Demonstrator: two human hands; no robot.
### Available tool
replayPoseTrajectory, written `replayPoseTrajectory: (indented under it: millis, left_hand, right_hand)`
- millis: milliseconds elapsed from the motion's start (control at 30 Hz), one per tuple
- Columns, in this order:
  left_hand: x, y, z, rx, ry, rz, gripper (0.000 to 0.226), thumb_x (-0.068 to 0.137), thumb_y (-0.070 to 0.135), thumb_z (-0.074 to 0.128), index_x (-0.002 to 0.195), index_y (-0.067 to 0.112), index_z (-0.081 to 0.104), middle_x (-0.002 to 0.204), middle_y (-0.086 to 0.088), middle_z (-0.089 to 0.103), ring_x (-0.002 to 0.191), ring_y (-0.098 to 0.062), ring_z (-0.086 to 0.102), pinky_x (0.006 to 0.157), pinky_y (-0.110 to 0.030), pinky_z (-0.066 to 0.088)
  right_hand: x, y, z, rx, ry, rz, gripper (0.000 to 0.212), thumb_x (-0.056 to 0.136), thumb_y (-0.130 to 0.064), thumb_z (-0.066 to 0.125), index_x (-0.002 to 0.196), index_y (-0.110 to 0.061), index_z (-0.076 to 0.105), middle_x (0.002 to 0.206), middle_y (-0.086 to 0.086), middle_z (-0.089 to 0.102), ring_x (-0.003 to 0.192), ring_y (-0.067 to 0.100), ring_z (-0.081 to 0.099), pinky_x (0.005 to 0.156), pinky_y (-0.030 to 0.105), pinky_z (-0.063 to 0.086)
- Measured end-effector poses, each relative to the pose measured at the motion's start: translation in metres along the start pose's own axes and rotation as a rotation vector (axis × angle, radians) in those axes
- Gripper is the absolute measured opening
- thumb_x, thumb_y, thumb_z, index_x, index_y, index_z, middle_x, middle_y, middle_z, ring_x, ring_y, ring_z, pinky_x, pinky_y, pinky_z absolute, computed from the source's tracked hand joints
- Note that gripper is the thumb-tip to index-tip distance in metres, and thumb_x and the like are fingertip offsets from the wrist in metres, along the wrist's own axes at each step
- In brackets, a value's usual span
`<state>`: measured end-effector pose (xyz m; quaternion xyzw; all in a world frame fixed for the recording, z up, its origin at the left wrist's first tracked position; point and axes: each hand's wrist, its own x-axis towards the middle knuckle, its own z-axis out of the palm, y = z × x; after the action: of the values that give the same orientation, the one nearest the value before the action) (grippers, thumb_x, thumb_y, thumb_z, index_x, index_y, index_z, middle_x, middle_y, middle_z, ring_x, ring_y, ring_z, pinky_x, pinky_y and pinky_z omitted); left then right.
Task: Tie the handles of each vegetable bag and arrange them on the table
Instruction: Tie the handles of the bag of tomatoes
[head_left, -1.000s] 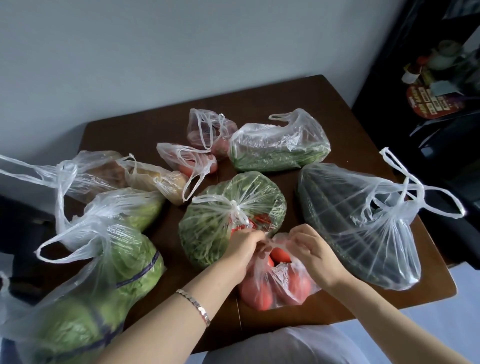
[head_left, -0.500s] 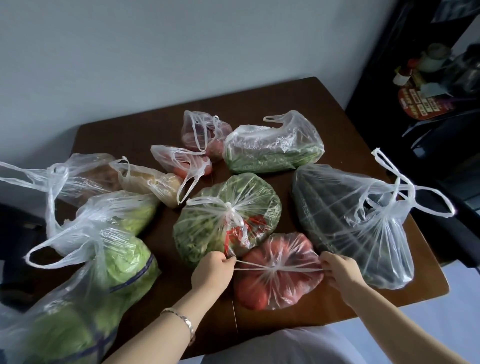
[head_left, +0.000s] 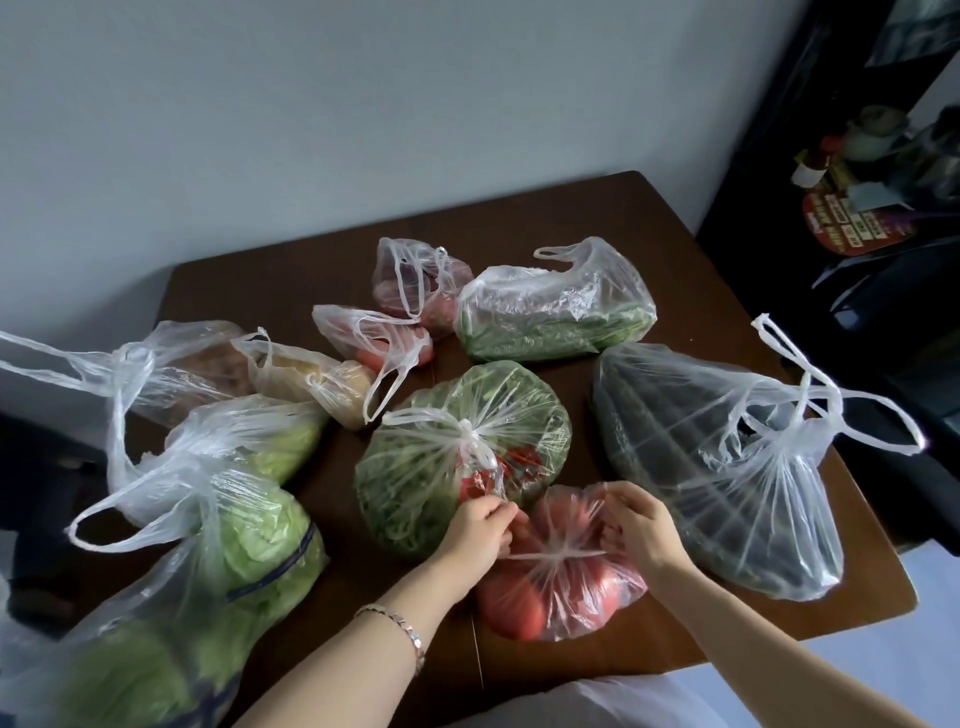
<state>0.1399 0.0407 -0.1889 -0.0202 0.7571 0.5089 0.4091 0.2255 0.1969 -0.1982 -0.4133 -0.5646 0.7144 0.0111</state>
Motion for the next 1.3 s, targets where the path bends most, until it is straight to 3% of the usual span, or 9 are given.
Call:
replayPoseTrajectory:
  millis: [133, 267, 367, 500, 633, 733, 833, 1033, 1300]
  left_hand:
    - [-0.003, 0.018, 0.004, 0.223, 0.007, 0.155, 0.017, 0.088, 0.021, 0.060, 0.085, 0.007, 0.070, 0.058, 0.010, 0.056, 0.056, -0.002, 0.049, 0.055, -0.012, 0.037]
    - [-0.010, 0.030, 0.013, 0.292, -0.161, 0.180, 0.016, 0.084, 0.021, 0.066, 0.085, 0.005, 0.070, 0.097, 0.002, 0.071, 0.093, -0.006, 0.065, 0.087, -0.028, 0.048]
    - [-0.011, 0.029, 0.020, 0.246, -0.205, 0.216, 0.034, 0.084, 0.006, 0.064, 0.052, 0.014, 0.058, 0.055, 0.016, 0.062, 0.057, 0.012, 0.056, 0.060, -0.010, 0.041]
    - [-0.009, 0.026, 0.018, 0.211, -0.172, 0.183, 0.023, 0.086, 0.014, 0.063, 0.064, 0.022, 0.063, 0.071, 0.005, 0.063, 0.070, -0.001, 0.057, 0.064, -0.011, 0.040]
    - [-0.006, 0.023, 0.018, 0.141, -0.118, 0.113, 0.023, 0.089, 0.015, 0.059, 0.068, 0.025, 0.063, 0.071, 0.010, 0.062, 0.066, -0.001, 0.055, 0.058, -0.010, 0.040]
    - [-0.004, 0.023, 0.018, 0.013, -0.040, -0.013, 0.017, 0.090, 0.013, 0.057, 0.076, 0.017, 0.065, 0.069, 0.001, 0.062, 0.049, -0.002, 0.051, 0.049, -0.014, 0.039]
    - [-0.006, 0.027, 0.022, -0.152, -0.014, -0.111, 0.016, 0.091, 0.007, 0.056, 0.078, 0.008, 0.065, 0.065, -0.004, 0.063, 0.041, -0.004, 0.055, 0.040, -0.016, 0.044]
    - [-0.006, 0.022, 0.026, 0.021, 0.095, -0.028, 0.010, 0.086, 0.017, 0.064, 0.083, 0.008, 0.067, 0.055, 0.002, 0.051, 0.049, -0.007, 0.046, 0.043, -0.010, 0.039]
    - [-0.008, 0.019, 0.026, 0.078, 0.105, 0.058, 0.016, 0.086, 0.020, 0.064, 0.094, 0.008, 0.069, 0.074, 0.003, 0.061, 0.070, -0.010, 0.056, 0.064, -0.016, 0.046]
  right_hand:
    - [0.000, -0.012, 0.001, -0.260, 0.061, -0.163, 0.028, 0.094, 0.000, 0.042, 0.079, -0.013, 0.062, 0.057, 0.002, 0.057, 0.049, 0.011, 0.053, 0.053, 0.024, 0.048]
    - [-0.008, -0.037, 0.008, -0.497, -0.100, -0.415, 0.023, 0.091, 0.000, 0.048, 0.087, -0.016, 0.064, 0.085, -0.008, 0.064, 0.079, 0.004, 0.060, 0.075, 0.016, 0.048]
    - [-0.008, -0.037, 0.018, -0.611, -0.122, -0.542, 0.024, 0.089, 0.000, 0.052, 0.084, -0.020, 0.063, 0.087, -0.007, 0.059, 0.074, -0.001, 0.057, 0.069, 0.008, 0.042]
    - [-0.005, -0.038, 0.016, -0.561, -0.140, -0.433, 0.016, 0.088, -0.004, 0.057, 0.093, -0.011, 0.070, 0.079, -0.001, 0.066, 0.058, -0.005, 0.061, 0.062, 0.010, 0.048]
    - [-0.002, -0.037, 0.000, -0.501, -0.095, -0.283, 0.016, 0.080, -0.004, 0.067, 0.094, -0.009, 0.072, 0.079, -0.011, 0.068, 0.067, 0.011, 0.064, 0.075, 0.027, 0.055]
    - [-0.006, -0.030, -0.007, -0.419, -0.067, -0.216, 0.024, 0.077, 0.000, 0.069, 0.101, -0.004, 0.069, 0.086, 0.002, 0.071, 0.070, 0.010, 0.065, 0.070, 0.014, 0.055]
    - [-0.013, -0.016, 0.000, -0.814, -0.208, -0.342, 0.022, 0.083, -0.015, 0.066, 0.104, -0.017, 0.071, 0.095, -0.006, 0.067, 0.078, 0.007, 0.059, 0.069, 0.009, 0.046]
    - [-0.015, -0.003, 0.016, -0.777, -0.192, -0.312, 0.015, 0.087, -0.019, 0.060, 0.091, -0.014, 0.073, 0.080, -0.001, 0.068, 0.073, 0.017, 0.060, 0.068, 0.028, 0.045]
    - [-0.016, -0.003, 0.020, -0.859, -0.267, -0.315, 0.015, 0.091, -0.020, 0.055, 0.095, -0.011, 0.067, 0.086, 0.002, 0.066, 0.069, 0.004, 0.052, 0.060, 0.014, 0.037]
